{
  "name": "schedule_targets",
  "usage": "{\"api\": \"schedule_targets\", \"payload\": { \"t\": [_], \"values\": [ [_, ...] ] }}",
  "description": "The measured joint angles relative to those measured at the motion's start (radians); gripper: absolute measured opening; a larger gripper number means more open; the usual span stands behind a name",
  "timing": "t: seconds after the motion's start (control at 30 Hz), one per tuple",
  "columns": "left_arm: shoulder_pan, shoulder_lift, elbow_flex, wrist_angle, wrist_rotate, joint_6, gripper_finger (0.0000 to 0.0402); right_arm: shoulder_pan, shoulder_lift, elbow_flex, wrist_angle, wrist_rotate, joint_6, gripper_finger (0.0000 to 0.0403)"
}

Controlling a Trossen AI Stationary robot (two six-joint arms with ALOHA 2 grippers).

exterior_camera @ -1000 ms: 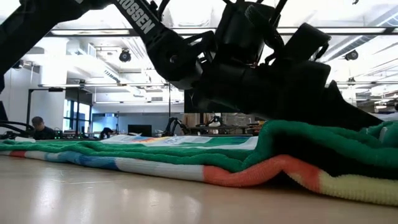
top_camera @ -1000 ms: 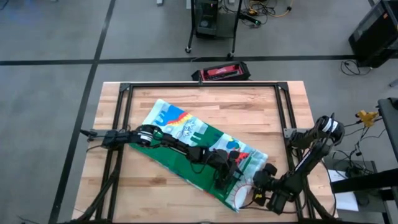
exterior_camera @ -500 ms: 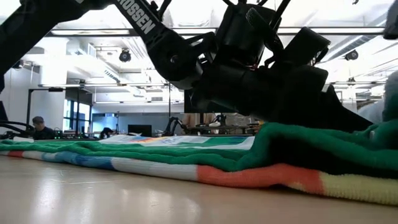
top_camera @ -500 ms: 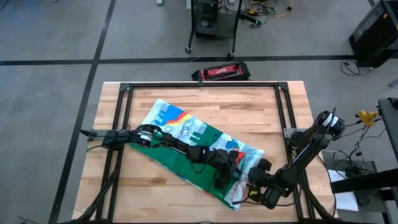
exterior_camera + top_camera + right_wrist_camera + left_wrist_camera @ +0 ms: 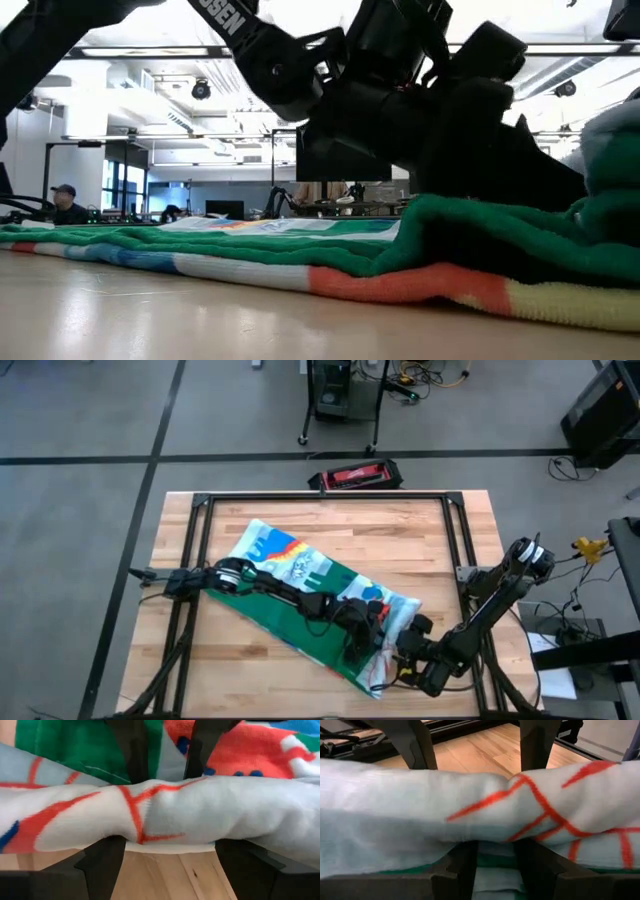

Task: Roll towel
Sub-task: Roll the green towel

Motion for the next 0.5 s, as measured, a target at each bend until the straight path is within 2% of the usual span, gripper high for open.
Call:
{"api": "schedule_targets", "payload": {
  "t": [0.5],
  "values": [
    [0.080,-0.020,0.002,-0.001,-0.002,0.075,0.0119,-0.001,0.011,-0.001,0.003,-0.009,0.034,0.0287]
  ]
}}
